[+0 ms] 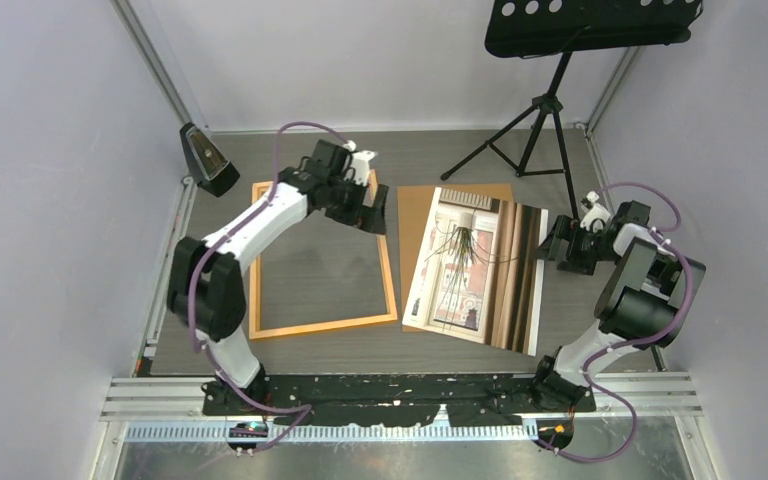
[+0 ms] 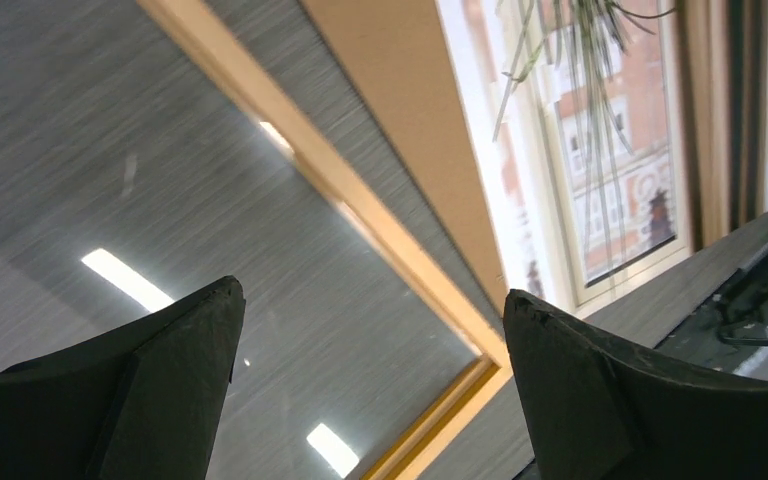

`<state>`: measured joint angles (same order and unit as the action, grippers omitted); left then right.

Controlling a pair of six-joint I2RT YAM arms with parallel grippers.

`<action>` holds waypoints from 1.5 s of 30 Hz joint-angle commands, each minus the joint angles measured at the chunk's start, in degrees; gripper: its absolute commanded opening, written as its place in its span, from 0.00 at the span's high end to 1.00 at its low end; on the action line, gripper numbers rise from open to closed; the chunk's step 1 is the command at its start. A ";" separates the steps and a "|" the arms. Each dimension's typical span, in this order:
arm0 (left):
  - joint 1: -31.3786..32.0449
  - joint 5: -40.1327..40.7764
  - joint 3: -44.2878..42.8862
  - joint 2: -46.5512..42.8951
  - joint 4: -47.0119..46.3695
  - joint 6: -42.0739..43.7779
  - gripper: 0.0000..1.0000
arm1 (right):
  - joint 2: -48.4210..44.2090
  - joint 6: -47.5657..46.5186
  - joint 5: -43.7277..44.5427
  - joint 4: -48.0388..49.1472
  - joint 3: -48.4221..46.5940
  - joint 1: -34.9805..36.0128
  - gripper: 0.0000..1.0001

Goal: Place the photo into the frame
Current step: Pick up the photo at the center of the board.

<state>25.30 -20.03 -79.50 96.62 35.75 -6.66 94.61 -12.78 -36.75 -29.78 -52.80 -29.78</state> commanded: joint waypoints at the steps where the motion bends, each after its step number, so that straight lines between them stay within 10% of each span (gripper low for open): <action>1: 4.72 -4.23 -8.19 7.80 -0.24 -6.57 0.01 | 1.57 -1.86 -1.41 -1.54 -1.79 -0.41 0.08; 14: 13.20 -7.57 -22.43 26.48 0.18 -16.03 0.02 | 7.01 -1.19 -5.33 -2.25 -2.25 -0.43 0.10; 45: 15.83 -13.64 -16.29 30.82 -6.44 -20.46 0.02 | 11.57 -4.78 -15.78 -6.42 -4.35 -0.37 0.17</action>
<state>40.23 -30.52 -97.38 126.39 31.44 -26.63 104.53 -14.92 -52.73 -32.80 -58.04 -30.76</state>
